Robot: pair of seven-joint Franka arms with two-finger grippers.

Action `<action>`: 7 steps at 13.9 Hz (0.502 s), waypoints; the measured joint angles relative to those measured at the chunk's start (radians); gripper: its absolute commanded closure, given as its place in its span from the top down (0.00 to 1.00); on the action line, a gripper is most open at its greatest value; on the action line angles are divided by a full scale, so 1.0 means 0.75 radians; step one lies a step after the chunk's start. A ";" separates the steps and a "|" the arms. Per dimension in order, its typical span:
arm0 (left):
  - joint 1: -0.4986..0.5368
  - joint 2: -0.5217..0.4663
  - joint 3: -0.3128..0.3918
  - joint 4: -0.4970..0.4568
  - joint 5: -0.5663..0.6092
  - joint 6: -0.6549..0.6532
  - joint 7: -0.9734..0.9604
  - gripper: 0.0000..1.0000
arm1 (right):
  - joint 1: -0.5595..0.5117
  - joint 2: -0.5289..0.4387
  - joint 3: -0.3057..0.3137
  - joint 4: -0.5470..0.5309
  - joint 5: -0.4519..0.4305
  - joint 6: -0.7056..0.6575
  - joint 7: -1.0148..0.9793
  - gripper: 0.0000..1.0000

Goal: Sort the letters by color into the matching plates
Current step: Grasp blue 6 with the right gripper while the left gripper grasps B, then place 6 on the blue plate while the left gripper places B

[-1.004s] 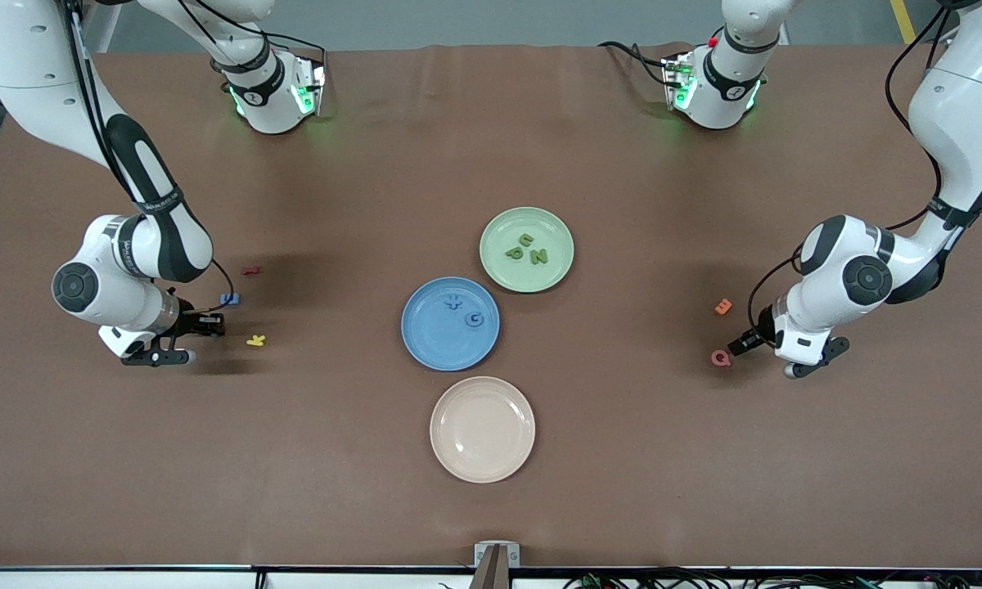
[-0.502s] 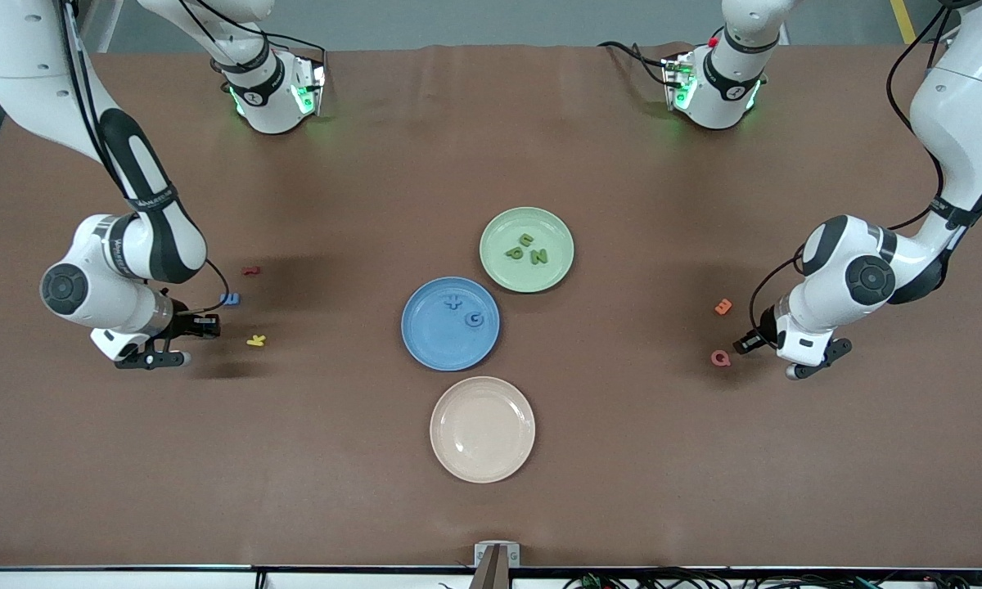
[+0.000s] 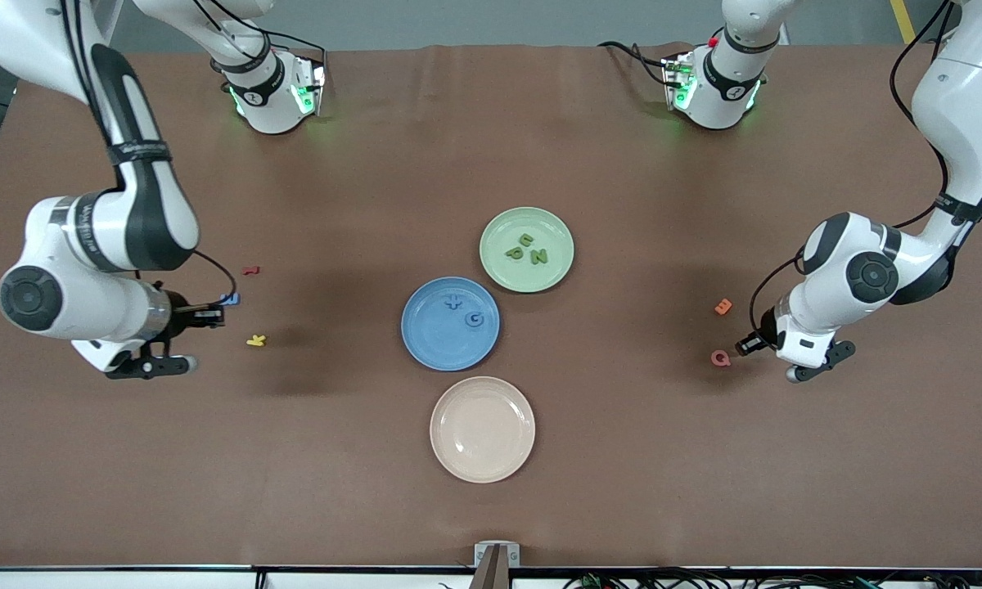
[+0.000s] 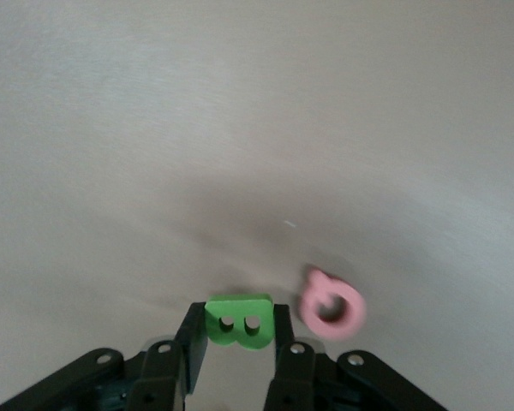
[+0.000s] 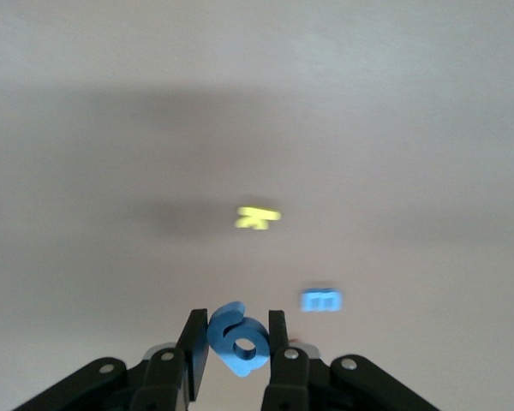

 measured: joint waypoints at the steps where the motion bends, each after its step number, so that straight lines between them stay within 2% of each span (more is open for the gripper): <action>1: -0.001 -0.019 -0.049 0.005 0.000 -0.050 -0.011 0.00 | 0.073 0.002 0.004 0.005 0.001 0.000 0.098 0.22; 3: -0.003 -0.052 -0.149 0.006 0.000 -0.142 -0.078 0.00 | 0.222 0.014 0.009 0.005 0.017 0.020 0.253 0.22; 7: -0.009 -0.061 -0.314 -0.006 0.000 -0.233 -0.247 0.00 | 0.427 0.085 0.009 0.007 0.104 0.207 0.428 0.22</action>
